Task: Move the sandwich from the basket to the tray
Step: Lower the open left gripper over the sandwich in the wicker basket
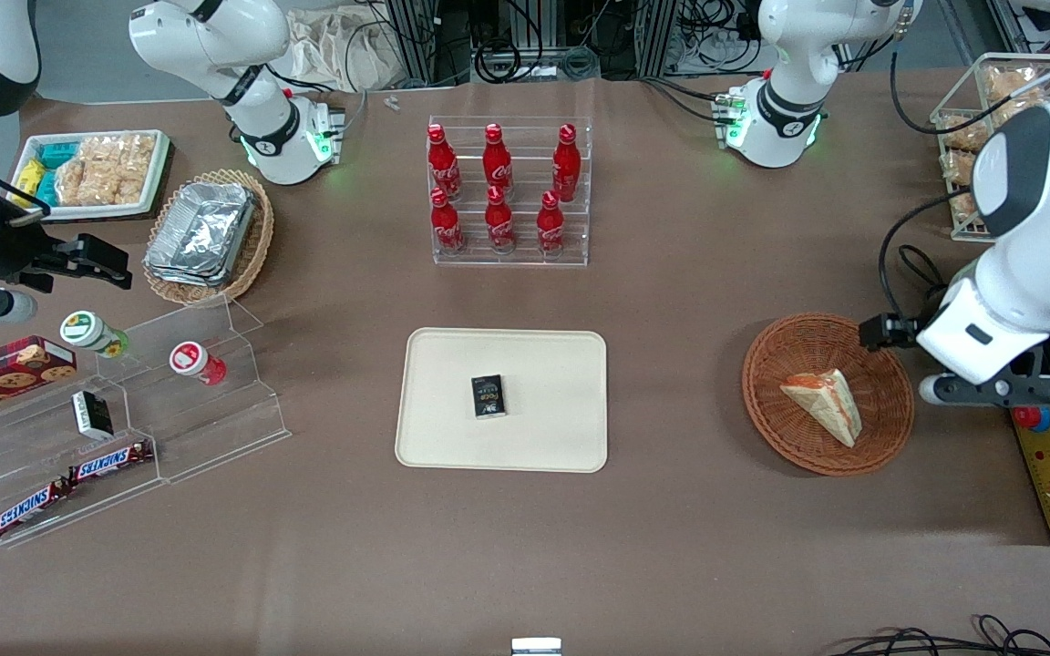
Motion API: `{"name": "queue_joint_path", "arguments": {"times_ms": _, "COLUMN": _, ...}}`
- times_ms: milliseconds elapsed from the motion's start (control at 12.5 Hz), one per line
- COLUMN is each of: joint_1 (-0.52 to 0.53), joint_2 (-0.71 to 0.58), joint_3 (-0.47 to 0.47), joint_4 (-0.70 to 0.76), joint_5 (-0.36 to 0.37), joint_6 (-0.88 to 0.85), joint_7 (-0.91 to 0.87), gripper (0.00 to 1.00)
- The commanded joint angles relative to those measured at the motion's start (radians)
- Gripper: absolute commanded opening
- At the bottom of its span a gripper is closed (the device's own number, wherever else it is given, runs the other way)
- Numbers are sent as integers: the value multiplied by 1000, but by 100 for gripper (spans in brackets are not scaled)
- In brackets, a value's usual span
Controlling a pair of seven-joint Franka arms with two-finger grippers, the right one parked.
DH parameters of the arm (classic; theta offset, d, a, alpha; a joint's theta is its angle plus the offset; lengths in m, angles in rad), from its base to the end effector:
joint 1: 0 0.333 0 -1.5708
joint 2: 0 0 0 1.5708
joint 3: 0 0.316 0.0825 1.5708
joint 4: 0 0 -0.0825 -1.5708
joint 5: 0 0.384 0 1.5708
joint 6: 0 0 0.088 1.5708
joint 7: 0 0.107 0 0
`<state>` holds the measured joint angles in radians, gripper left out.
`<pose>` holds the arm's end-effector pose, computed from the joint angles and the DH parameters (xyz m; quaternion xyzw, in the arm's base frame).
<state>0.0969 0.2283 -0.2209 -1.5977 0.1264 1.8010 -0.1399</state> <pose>0.6267 -0.0556 0.4991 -0.9993 0.0045 0.0046 0.0375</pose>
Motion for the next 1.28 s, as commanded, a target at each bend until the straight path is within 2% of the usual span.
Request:
{"name": "queue_joint_path", "arguments": {"times_ms": 0, "joint_1": 58, "joint_2": -15, "joint_3": -6, "joint_4": -160, "joint_5": -5, "joint_6": 192, "joint_7": -163, "gripper": 100}}
{"name": "queue_joint_path", "arguments": {"times_ms": 240, "joint_1": 70, "joint_2": 47, "joint_3": -6, "joint_4": -248, "joint_5": 4, "joint_6": 386, "joint_7": -555, "gripper": 100}}
{"name": "queue_joint_path", "arguments": {"times_ms": 480, "joint_1": 53, "joint_2": 143, "joint_3": -8, "joint_4": -254, "joint_5": 41, "joint_6": 429, "joint_7": -797, "gripper": 100}}
{"name": "queue_joint_path", "arguments": {"times_ms": 640, "joint_1": 53, "joint_2": 180, "joint_3": -8, "joint_4": -255, "joint_5": 85, "joint_6": 431, "joint_7": -825, "gripper": 100}}
{"name": "queue_joint_path", "arguments": {"times_ms": 1200, "joint_1": 63, "joint_2": 218, "joint_3": 11, "joint_4": -373, "joint_5": 118, "joint_6": 572, "joint_7": -845, "gripper": 100}}
